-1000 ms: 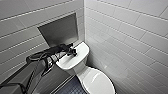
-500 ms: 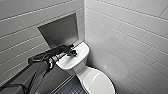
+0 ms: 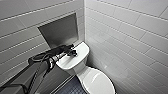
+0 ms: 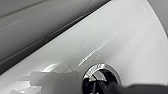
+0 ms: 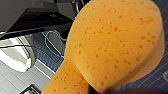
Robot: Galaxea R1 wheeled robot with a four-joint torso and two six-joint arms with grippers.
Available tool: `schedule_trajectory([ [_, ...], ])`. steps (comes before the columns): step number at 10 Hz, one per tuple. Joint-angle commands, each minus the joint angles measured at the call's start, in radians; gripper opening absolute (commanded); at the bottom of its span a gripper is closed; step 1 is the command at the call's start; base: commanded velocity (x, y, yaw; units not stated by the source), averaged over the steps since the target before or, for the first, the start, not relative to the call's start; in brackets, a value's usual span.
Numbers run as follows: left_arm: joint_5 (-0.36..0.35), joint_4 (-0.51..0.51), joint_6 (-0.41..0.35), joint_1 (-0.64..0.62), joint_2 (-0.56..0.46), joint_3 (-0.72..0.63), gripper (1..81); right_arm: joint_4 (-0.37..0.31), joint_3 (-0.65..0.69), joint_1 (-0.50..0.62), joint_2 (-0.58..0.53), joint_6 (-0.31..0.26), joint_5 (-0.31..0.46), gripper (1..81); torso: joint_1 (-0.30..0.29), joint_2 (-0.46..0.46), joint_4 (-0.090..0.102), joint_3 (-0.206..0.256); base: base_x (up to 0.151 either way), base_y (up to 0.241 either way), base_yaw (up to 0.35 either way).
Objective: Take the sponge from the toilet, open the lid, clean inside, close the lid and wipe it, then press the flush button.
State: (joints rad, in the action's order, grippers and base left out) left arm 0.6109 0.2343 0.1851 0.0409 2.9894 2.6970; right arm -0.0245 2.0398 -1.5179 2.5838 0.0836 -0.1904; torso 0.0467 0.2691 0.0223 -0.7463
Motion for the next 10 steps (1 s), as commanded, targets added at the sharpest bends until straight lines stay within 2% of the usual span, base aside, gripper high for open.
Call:
schedule_trajectory([
  [1, 0.084, 0.006, -0.018, -0.198, -0.022, -0.014, 1.0, 0.018, -0.006, -0.023, -0.012, 0.001, 0.082, 1.0, 0.000, 0.000, 0.000, 0.000, 0.000, 0.000, 0.000],
  [2, 0.101, 0.034, -0.018, -0.215, -0.050, -0.057, 1.0, 0.020, -0.004, -0.023, -0.009, 0.001, 0.082, 1.0, 0.000, 0.000, 0.000, 0.000, 0.000, 0.000, 0.000],
  [4, 0.099, 0.068, -0.015, -0.244, -0.148, -0.241, 1.0, 0.020, -0.004, -0.017, -0.006, -0.001, 0.085, 1.0, 0.000, 0.000, 0.000, 0.000, 0.000, 0.000, 0.000],
  [6, 0.092, 0.063, 0.052, -0.264, -0.272, -0.475, 1.0, 0.020, -0.006, -0.014, -0.005, 0.001, 0.086, 1.0, 0.000, 0.000, 0.000, 0.000, 0.000, 0.000, 0.000],
  [10, 0.084, 0.057, 0.074, -0.247, -0.532, -0.789, 1.0, 0.020, -0.012, -0.005, -0.006, 0.001, 0.089, 1.0, 0.000, 0.000, 0.000, 0.000, 0.000, 0.000, 0.000],
])
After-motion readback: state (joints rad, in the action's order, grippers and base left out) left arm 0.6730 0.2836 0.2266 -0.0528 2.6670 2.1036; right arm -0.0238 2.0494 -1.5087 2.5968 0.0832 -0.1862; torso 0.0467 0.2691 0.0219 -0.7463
